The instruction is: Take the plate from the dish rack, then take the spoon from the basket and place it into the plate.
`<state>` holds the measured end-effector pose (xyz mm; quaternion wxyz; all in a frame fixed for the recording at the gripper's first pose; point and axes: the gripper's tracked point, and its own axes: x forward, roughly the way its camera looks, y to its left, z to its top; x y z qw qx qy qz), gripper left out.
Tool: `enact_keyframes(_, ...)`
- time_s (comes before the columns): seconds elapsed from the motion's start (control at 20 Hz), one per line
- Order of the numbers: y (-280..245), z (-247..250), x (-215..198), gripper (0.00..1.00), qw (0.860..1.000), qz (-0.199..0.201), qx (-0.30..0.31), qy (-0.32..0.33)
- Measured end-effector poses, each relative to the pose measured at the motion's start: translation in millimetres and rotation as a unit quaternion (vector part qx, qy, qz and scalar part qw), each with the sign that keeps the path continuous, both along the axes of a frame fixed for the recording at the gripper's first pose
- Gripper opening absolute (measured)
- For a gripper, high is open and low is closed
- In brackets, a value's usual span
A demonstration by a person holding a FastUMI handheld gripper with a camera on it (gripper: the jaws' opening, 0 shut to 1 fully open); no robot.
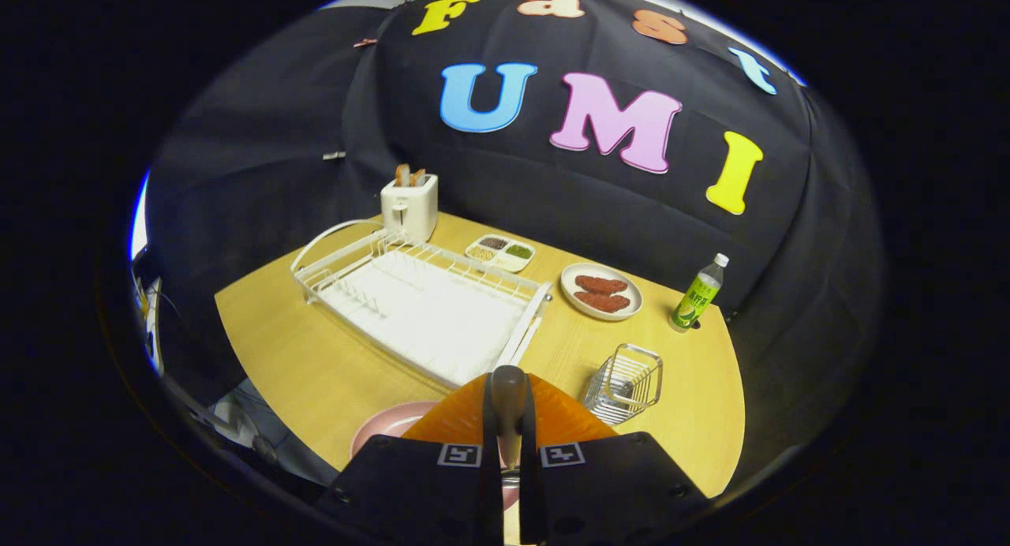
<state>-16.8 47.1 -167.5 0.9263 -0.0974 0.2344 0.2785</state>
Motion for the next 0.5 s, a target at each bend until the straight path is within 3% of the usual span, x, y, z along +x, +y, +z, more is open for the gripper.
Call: enact_keyframes(0.5, 23.8, -73.2, -36.5, 0.12, 0.995, -0.009, -0.012, 0.098)
